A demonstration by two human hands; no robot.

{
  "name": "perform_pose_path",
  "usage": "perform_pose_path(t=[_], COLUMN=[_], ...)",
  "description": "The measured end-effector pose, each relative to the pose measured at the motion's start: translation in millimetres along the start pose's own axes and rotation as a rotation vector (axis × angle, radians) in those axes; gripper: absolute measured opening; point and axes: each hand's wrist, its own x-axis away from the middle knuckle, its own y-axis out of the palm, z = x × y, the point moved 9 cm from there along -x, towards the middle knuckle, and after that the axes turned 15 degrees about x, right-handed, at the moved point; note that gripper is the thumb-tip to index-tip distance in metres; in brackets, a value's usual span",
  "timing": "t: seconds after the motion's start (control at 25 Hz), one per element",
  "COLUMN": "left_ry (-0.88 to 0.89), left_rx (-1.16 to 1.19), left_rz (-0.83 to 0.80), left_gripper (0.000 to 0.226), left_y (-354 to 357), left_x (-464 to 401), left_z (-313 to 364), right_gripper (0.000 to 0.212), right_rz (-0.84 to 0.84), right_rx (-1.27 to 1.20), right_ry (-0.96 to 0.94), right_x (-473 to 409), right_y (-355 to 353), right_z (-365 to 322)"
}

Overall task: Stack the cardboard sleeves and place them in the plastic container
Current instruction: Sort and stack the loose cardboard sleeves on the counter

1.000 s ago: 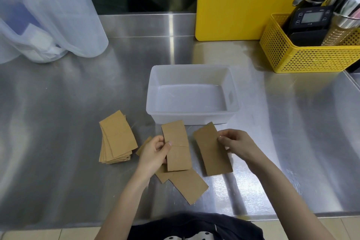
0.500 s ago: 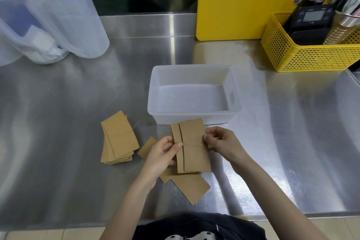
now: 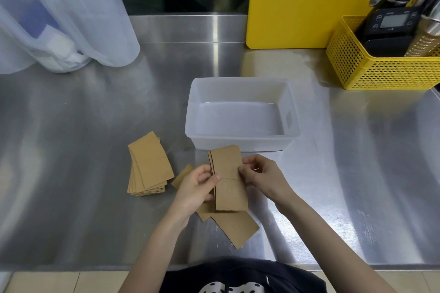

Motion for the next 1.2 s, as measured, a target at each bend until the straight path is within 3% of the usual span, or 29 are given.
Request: perform_pose_path(t=[0.24, 0.52, 0.68, 0.88, 1.2], left_ry=[0.074, 0.122, 0.156, 0.168, 0.155], left_rx=[0.058, 0.099, 0.123, 0.140, 0.144], left_rz=[0.073, 0.159, 0.213, 0.262, 0.272], left_gripper=[0.011, 0.012, 0.013, 0.013, 0.012], left_y=[-29.8, -66.2, -83.1, -98.7, -101.0], left_x=[3.9, 13.4, 18.4, 20.9, 21.3], left_z=[19.1, 33.2, 38.9, 40.2, 37.9], right_gripper=[0.023, 0.020, 0.041, 0.067, 0.052], right_rz=[-0.058, -0.098, -0.177, -0.214, -0.217], right_rx=[-0.043, 0.399, 0.672, 0.829, 0.828], right_ry=[0.011, -0.151, -0.217, -0.197, -0.152], right_x=[-5.2, -11.5, -10.5, -9.1, -11.2], right_y=[16.2, 50.1, 78.6, 96.5, 100.8], right_z=[-6.2, -23.3, -26.0, -23.2, -22.0])
